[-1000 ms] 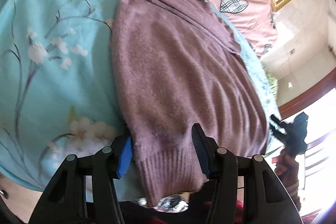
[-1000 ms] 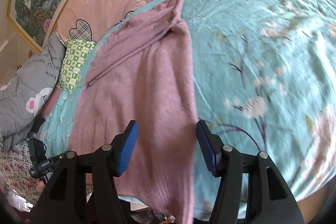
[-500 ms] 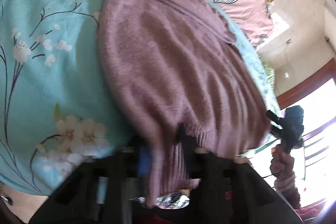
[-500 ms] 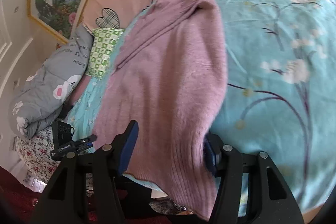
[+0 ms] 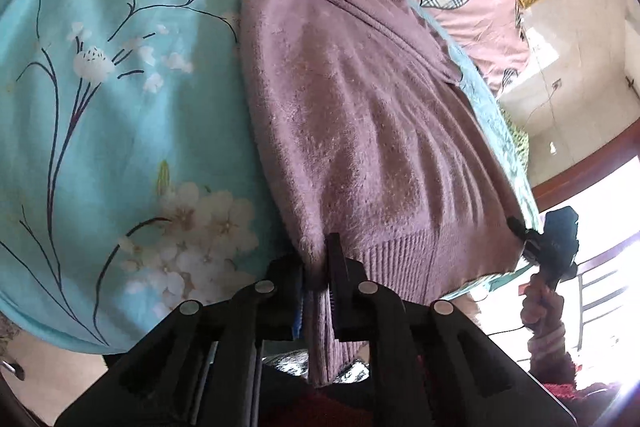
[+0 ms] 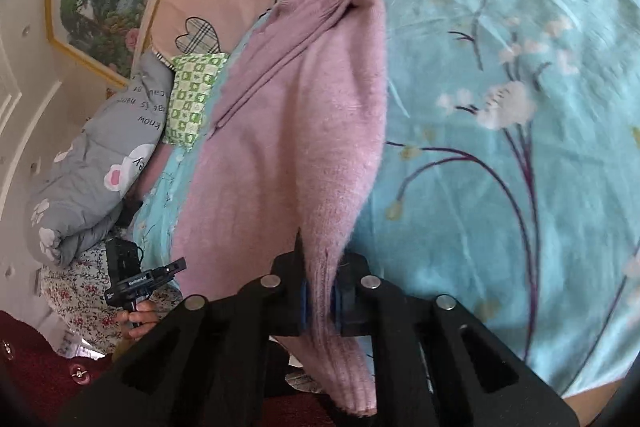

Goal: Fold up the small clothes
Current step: 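Grasp the sweater hem with both grippers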

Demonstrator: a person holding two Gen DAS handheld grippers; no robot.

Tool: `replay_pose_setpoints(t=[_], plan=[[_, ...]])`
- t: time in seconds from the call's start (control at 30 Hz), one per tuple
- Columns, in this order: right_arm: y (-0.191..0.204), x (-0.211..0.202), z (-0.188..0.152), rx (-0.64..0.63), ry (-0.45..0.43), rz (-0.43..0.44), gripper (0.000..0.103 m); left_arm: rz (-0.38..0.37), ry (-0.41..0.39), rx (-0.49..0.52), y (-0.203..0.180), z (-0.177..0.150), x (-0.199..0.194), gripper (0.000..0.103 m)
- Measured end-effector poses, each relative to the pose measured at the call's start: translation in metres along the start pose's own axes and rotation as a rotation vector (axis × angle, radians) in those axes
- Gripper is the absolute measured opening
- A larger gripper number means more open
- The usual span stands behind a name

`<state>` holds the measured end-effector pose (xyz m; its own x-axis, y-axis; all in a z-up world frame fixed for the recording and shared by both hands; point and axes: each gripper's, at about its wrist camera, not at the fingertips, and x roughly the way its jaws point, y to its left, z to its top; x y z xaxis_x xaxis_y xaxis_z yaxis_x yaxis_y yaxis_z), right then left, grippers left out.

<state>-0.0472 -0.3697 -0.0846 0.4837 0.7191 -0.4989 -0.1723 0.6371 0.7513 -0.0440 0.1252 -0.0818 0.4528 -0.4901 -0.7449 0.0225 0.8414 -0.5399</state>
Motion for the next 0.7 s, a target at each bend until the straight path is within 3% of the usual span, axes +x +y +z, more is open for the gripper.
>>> replay_pose_setpoints(t=[0.23, 0.43, 0.7], plan=[[-0.001, -0.005, -0.003, -0.032, 0.037, 0.017, 0.018, -0.002, 0.014, 0.019, -0.008, -0.001, 0.010, 0.012], [0.002, -0.004, -0.005, -0.058, 0.037, 0.028, 0.019, 0.018, -0.016, 0.109, -0.022, -0.003, 0.004, 0.005], [0.008, -0.020, 0.005, -0.061, -0.052, 0.186, 0.012, -0.042, -0.136, 0.120, -0.029, 0.009, -0.029, 0.004]])
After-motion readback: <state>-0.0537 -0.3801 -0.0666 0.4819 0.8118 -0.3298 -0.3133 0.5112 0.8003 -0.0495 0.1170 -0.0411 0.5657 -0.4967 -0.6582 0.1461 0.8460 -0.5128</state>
